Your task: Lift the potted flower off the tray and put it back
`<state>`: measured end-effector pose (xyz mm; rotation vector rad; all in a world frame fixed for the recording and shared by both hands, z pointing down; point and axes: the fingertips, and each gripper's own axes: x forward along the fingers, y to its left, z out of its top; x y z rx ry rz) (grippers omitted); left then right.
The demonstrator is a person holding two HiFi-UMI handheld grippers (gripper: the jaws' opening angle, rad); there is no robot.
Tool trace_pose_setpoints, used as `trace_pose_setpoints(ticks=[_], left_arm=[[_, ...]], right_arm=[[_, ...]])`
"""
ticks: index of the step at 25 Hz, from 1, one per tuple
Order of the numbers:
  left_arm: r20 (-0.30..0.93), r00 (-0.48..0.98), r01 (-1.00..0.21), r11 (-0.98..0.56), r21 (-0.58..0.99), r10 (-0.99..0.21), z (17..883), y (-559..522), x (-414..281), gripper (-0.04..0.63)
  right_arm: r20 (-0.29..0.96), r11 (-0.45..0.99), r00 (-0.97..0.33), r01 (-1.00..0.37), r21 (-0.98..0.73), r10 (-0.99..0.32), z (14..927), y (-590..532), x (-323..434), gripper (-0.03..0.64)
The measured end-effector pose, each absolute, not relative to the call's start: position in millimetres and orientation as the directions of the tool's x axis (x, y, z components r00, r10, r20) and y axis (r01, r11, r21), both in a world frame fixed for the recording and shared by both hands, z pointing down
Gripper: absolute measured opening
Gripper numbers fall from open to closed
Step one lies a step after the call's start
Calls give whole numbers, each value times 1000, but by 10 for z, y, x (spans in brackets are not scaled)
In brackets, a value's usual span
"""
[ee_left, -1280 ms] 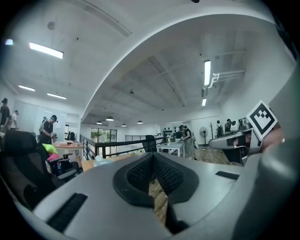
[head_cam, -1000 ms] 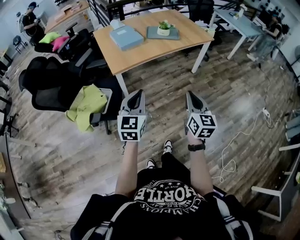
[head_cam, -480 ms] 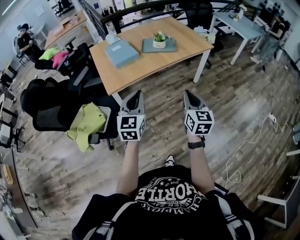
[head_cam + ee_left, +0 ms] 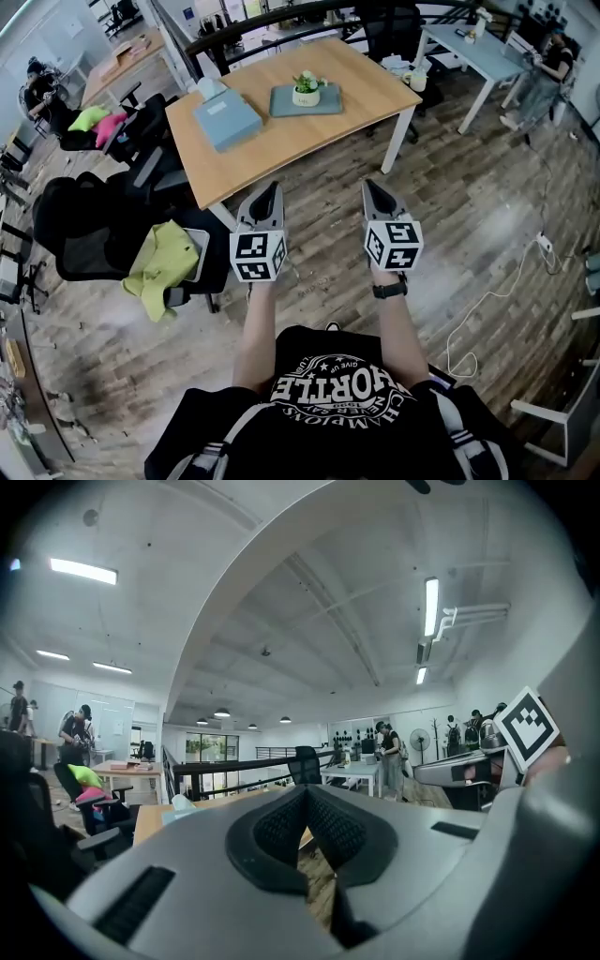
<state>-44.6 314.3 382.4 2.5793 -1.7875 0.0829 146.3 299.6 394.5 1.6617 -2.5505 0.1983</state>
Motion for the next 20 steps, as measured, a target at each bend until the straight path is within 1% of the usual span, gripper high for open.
trace_pose_setpoints(ticks=[4, 7, 13, 20], left_arm=[[52, 355, -934, -357, -26, -933, 3900, 3069, -300, 18], [74, 360, -932, -363, -25, -930, 3996, 3010, -241, 18], [101, 350, -936, -353, -4, -931, 4236, 2688, -352, 17], [92, 364, -931, -363, 25, -927, 4366, 1824, -502, 18]], right_arm=[[145, 404, -410, -912, -71, -900, 4019, 2870, 1531, 18], [157, 398, -407, -913, -87, -900, 4141, 2741, 1535, 60], [175, 389, -400, -916, -95, -899, 4346, 2431, 1467, 36], [199, 352, -359, -933, -71, -912, 4448, 1624, 1446, 11]])
